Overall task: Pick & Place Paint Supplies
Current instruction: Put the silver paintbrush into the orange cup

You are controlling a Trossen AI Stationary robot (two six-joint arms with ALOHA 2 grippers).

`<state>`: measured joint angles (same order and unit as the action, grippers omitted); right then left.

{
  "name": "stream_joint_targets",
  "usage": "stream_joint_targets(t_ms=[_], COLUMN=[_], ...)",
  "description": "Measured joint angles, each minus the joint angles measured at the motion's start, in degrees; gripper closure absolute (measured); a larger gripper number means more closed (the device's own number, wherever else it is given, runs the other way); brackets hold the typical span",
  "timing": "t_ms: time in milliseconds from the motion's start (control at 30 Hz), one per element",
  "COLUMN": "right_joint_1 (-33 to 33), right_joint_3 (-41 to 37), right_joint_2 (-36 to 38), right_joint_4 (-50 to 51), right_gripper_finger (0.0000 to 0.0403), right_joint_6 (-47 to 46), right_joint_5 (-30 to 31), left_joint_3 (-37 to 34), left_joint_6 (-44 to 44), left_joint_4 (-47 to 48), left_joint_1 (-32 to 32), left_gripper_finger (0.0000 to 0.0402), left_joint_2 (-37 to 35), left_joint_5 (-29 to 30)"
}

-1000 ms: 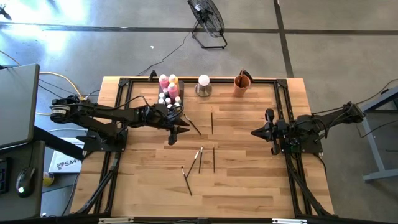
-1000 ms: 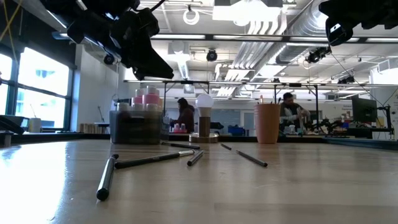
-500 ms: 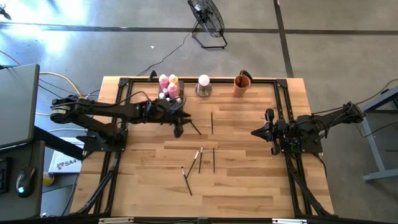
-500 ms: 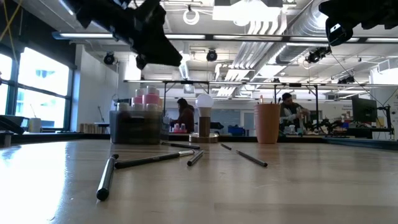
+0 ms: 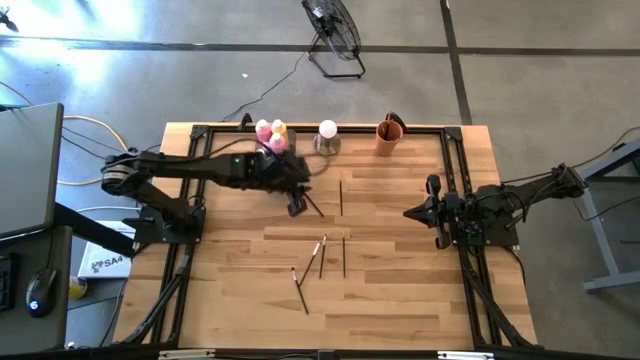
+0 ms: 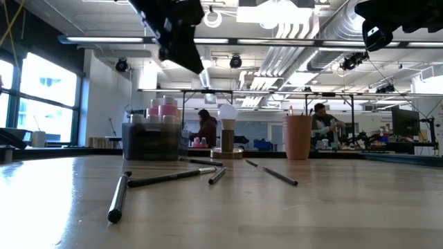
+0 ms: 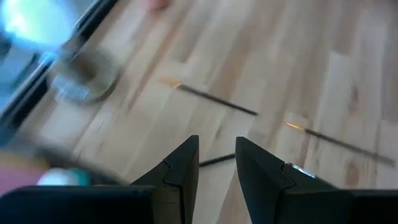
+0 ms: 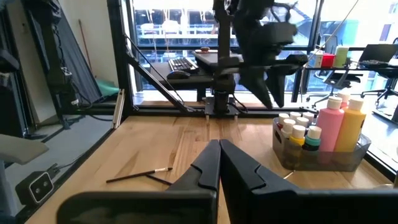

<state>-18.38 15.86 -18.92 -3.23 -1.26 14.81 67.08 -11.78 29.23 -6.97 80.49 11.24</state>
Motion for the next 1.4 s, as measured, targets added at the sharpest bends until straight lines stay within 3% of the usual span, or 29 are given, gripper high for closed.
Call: stream_joint_targets(t_ms=[133,267,500,633,967,1100,1400], right_joint_1=[0.0,0.0,0.0,0.0,0.0,0.0,0.0], right_joint_3=[0.0,0.0,0.0,0.0,0.0,0.0,0.0], right_joint_2=[-0.1,-0.2,-0.2,-0.2,-0.2,-0.3,-0.3], right_joint_4=[0.2,0.9,1.4,1.4,1.4,1.4,1.5], right_gripper_finger=[0.0401,0.0401,0.0401,0.0401,0.0401,0.0401,0.0401], right_joint_6=[0.0,0.0,0.0,0.0,0.0,0.0,-0.3], right_joint_5=[0.0,0.0,0.0,0.0,0.0,0.0,0.0], left_joint_3=[0.6,0.6,0.6,0.6,0.6,3.3,16.0], left_joint_6=[10.9,16.6,23.4,32.5,37.5,39.0,47.1], left_joint_4=[-0.3,-0.5,-2.7,-3.8,-7.3,-5.4,10.5], left_joint_1=[0.5,0.1,0.2,0.2,0.2,0.2,0.1], left_gripper_finger=[0.0298,0.0298,0.0298,0.0298,0.0298,0.0298,0.0298], left_joint_2=[3.3,6.8,10.4,11.9,18.9,21.7,30.1], left_joint_5=[-1.2,-6.3,-6.4,-7.4,-10.5,-10.3,-6.3])
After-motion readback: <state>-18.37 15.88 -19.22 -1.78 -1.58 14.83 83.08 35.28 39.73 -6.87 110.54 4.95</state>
